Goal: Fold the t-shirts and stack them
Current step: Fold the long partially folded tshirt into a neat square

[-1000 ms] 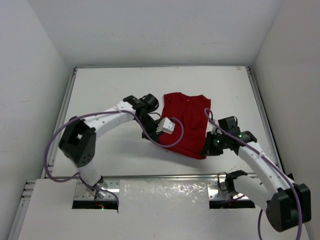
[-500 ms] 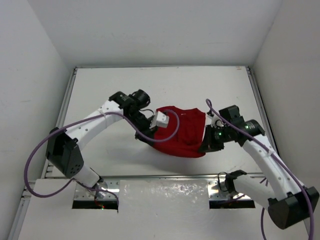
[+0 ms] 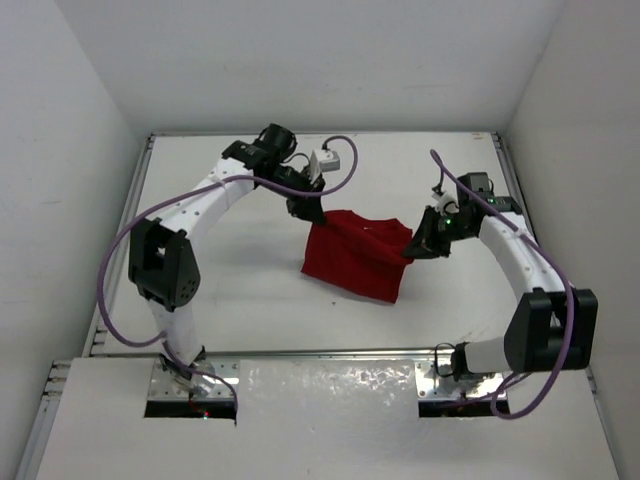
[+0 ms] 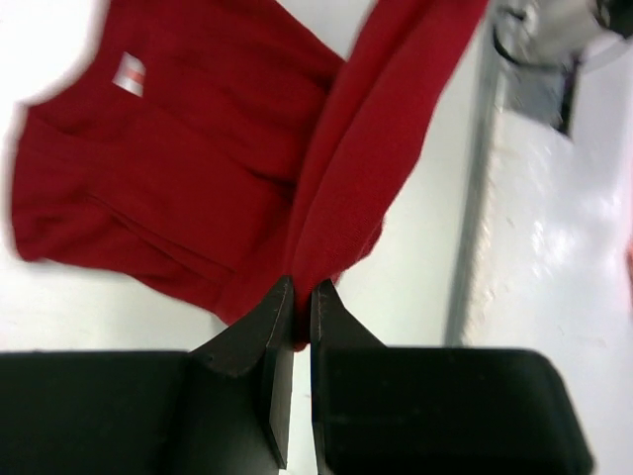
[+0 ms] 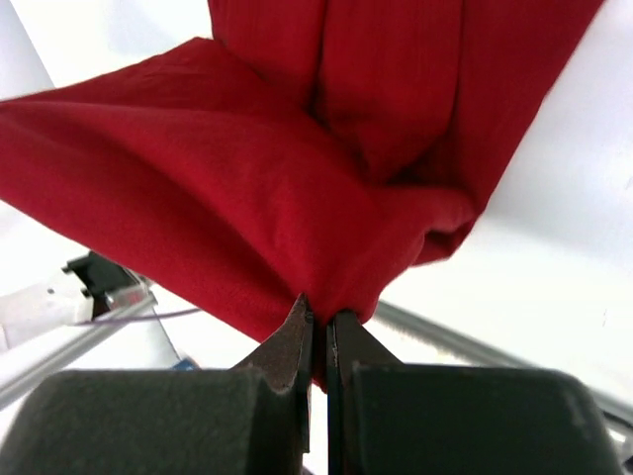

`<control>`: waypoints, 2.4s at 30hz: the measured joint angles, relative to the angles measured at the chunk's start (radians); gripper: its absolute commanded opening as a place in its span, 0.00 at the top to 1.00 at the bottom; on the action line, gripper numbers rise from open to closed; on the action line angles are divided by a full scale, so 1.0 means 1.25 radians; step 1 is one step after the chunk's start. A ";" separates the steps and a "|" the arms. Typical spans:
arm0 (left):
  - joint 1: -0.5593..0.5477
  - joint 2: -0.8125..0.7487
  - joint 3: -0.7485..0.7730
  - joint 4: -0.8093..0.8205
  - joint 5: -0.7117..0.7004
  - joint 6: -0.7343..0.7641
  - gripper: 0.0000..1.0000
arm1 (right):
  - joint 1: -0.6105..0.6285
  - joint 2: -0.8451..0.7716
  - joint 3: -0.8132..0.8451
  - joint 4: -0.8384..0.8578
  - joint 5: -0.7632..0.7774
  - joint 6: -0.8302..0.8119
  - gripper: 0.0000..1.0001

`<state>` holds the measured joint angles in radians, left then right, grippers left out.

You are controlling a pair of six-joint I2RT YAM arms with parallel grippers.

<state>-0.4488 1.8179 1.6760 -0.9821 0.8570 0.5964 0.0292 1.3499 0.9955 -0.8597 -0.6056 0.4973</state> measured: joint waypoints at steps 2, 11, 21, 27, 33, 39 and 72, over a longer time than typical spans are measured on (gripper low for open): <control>0.008 0.029 0.031 0.043 -0.006 -0.036 1.00 | -0.009 0.037 0.024 0.014 0.000 -0.005 1.00; 0.026 0.129 0.068 0.177 -0.047 -0.143 1.00 | -0.070 0.153 0.127 0.057 0.002 -0.016 1.00; 0.031 0.264 0.106 0.293 -0.122 -0.214 1.00 | -0.090 0.341 0.197 0.121 0.024 -0.018 1.00; 0.039 0.295 0.104 0.346 -0.164 -0.237 1.00 | -0.091 0.461 0.280 0.153 0.039 -0.012 0.85; 0.043 0.301 0.097 0.404 -0.211 -0.261 1.00 | -0.096 0.542 0.360 0.176 0.088 -0.002 0.56; 0.060 0.303 0.028 0.495 -0.270 -0.326 1.00 | -0.100 0.628 0.535 0.193 0.152 -0.010 0.56; 0.083 0.325 -0.019 0.603 -0.281 -0.421 1.00 | 0.066 0.378 0.020 0.459 0.194 -0.177 0.82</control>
<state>-0.3454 2.2242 1.6527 -0.2283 0.5053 0.0704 0.1120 1.8221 1.0199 -0.2863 -0.3630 0.2760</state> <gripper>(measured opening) 0.054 0.227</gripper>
